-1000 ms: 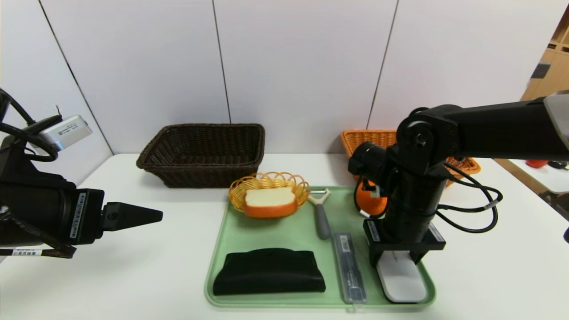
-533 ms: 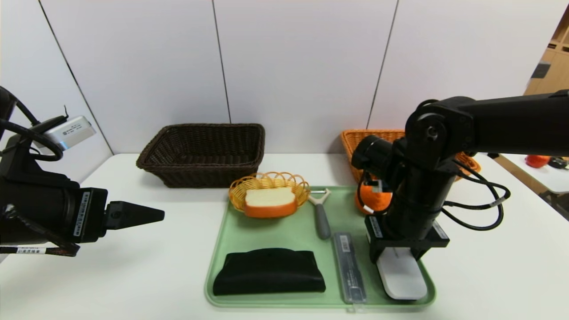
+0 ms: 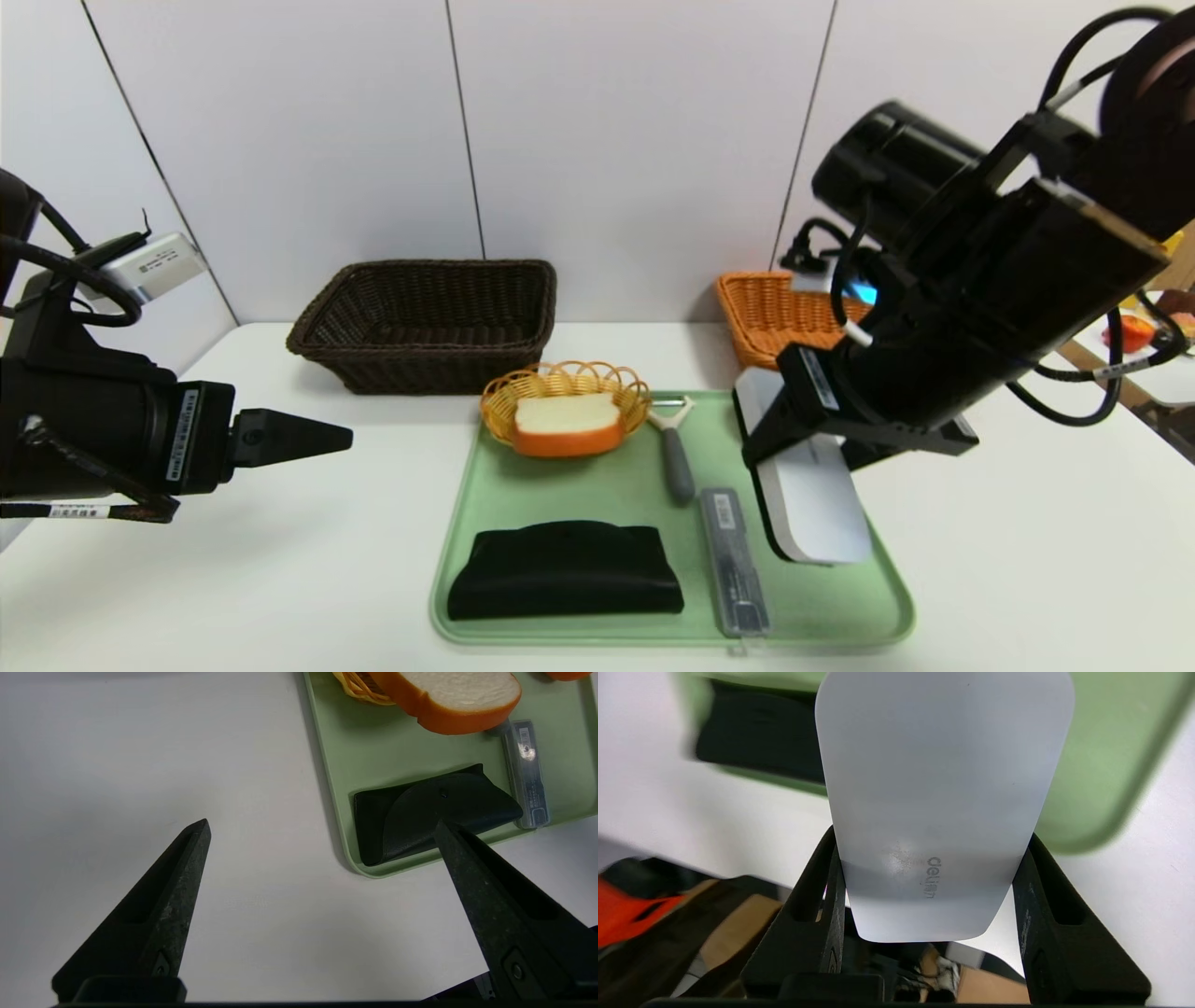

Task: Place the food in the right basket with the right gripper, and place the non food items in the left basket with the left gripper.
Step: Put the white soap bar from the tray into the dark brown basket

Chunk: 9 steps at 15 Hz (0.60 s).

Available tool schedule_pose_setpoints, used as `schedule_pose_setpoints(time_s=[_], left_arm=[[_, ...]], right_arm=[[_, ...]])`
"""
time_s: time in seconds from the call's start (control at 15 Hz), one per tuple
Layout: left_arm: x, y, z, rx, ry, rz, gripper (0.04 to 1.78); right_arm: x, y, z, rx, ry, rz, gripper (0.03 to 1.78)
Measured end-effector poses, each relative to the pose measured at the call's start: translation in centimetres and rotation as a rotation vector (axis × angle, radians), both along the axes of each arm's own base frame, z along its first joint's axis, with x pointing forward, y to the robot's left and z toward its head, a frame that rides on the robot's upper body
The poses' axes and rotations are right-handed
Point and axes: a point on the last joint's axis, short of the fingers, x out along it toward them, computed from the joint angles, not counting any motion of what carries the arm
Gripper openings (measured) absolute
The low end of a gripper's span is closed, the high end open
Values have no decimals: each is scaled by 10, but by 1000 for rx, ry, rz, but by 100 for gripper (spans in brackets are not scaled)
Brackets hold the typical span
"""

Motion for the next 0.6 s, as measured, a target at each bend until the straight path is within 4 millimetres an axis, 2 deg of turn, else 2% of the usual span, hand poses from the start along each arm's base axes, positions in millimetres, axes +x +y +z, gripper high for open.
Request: schedule_pose_setpoints(time_s=[0.13, 0.27, 0.47, 0.6], left_arm=[[1, 0, 0, -2, -8, 2, 169], [1, -1, 0, -1, -5, 0, 169], [0, -2, 0, -2, -8, -2, 169], [0, -2, 1, -6, -11, -4, 169]], right_arm=[[1, 11, 29, 129, -174, 33, 99], [15, 31, 44, 237, -385, 28, 99], [52, 71, 45, 381, -665, -19, 99], [78, 97, 35, 482, -807, -42, 99]])
